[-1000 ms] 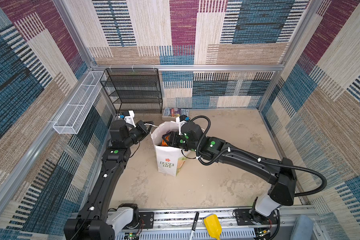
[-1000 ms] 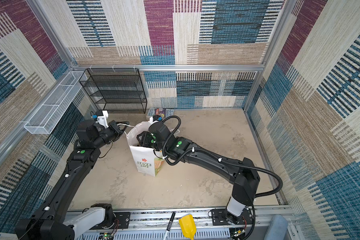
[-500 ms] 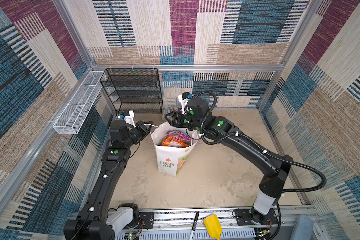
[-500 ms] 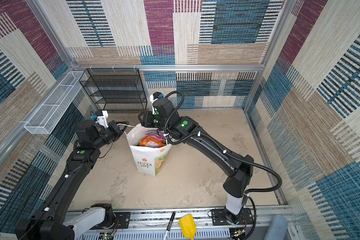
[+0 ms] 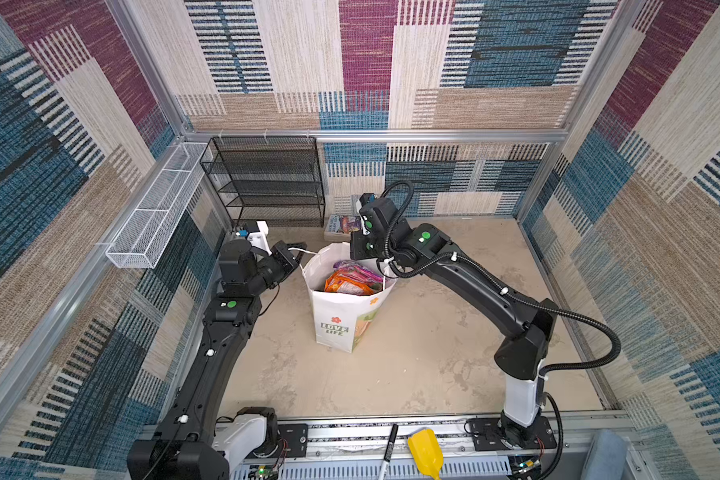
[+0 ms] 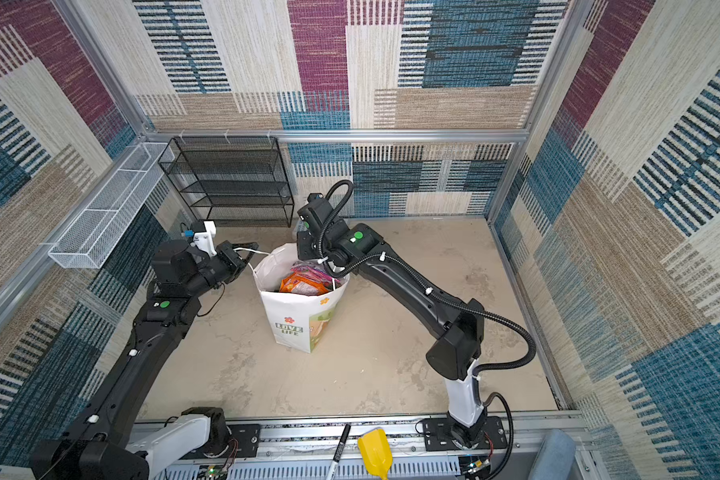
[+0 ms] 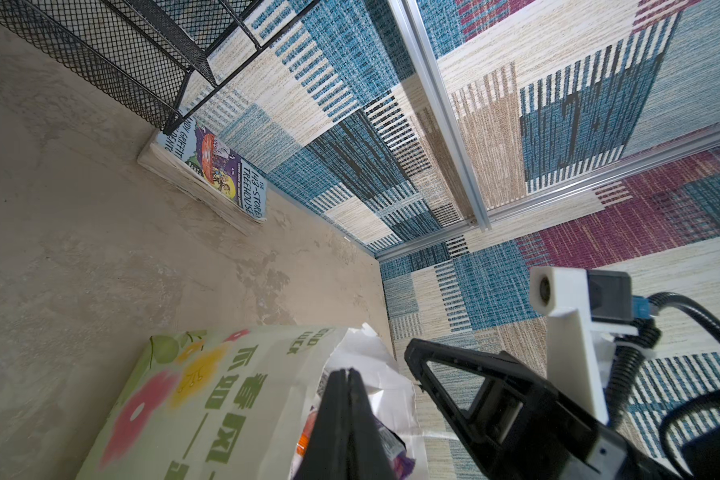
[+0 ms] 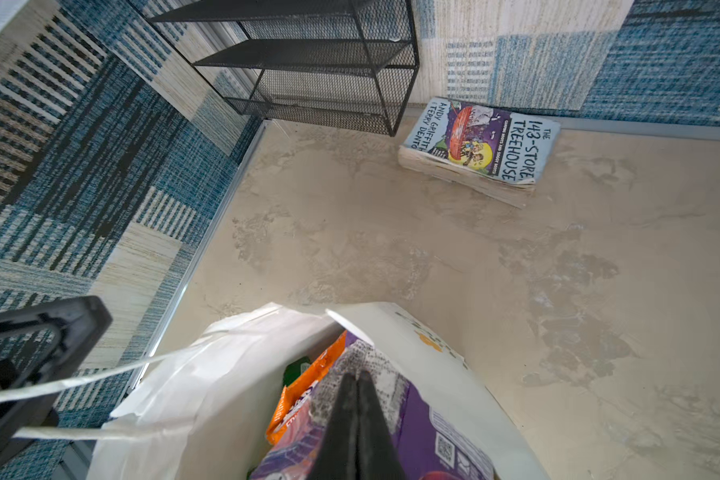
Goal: Place the snacks into the paper bag
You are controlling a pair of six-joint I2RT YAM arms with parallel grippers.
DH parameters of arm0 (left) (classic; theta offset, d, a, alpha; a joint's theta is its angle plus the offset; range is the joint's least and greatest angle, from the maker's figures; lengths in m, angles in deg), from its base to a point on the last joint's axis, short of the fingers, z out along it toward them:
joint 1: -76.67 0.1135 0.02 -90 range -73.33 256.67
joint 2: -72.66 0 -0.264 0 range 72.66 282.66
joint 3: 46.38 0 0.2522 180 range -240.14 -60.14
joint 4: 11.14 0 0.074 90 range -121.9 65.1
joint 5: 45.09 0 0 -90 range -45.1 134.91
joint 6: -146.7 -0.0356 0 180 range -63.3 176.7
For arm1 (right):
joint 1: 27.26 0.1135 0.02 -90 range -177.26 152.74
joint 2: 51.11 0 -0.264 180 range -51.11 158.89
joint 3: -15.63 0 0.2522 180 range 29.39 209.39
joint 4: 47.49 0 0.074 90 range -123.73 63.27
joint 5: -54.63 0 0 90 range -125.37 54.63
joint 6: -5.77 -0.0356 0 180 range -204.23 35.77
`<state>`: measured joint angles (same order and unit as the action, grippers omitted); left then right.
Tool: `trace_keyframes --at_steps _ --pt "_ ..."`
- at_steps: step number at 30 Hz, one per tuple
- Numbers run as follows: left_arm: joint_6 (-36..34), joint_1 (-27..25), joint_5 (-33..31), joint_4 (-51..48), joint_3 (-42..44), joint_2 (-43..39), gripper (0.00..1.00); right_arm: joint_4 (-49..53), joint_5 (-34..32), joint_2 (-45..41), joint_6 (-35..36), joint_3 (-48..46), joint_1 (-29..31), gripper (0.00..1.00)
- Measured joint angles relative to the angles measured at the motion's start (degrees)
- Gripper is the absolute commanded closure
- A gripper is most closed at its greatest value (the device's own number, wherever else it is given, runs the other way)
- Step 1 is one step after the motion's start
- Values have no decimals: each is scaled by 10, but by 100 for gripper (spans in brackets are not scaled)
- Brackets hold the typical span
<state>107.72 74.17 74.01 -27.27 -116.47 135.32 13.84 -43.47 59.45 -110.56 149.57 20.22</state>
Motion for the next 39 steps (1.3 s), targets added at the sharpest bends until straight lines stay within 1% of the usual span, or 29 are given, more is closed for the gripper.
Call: trace_keyframes --at_steps 4,8,12,13,14,15,20,24,26,29,30,31,32,34,37,39 --pt "0 1 0 0 0 0 100 -5 5 -5 0 -53 0 95" --pt "0 1 0 0 0 0 100 -14 33 -26 -5 -128 5 93" --pt "0 1 0 0 0 0 100 -43 70 -37 -9 -171 16 87" --pt "0 1 0 0 0 0 100 -52 85 -36 -9 -177 17 83" --pt "0 1 0 0 0 0 100 -58 98 -32 -9 -179 18 75" --pt "0 2 0 0 0 0 100 -64 110 -27 -9 -178 20 70" --pt "0 2 -3 0 0 0 100 -77 156 16 -8 -138 15 61" --pt "0 2 -3 0 0 0 100 -59 160 12 -6 -99 14 45" --pt "0 2 -2 2 0 0 100 -56 158 -13 -5 -89 15 34" --pt "0 2 -2 2 0 0 100 -61 140 -85 -1 -92 14 18" --pt "0 2 -2 2 0 0 100 -73 133 -119 0 -106 14 10" --pt "0 2 -2 2 0 0 100 -82 123 -154 -1 -123 14 7" --pt "0 2 -2 2 0 0 100 -92 116 -188 0 -146 14 0" --pt "0 2 -2 2 0 0 100 -106 95 -263 -4 -201 12 0" --pt "0 2 -2 2 0 0 100 -110 69 -346 -24 -278 9 0" --pt "0 2 -2 2 0 0 100 -113 63 -393 -45 -339 7 0"
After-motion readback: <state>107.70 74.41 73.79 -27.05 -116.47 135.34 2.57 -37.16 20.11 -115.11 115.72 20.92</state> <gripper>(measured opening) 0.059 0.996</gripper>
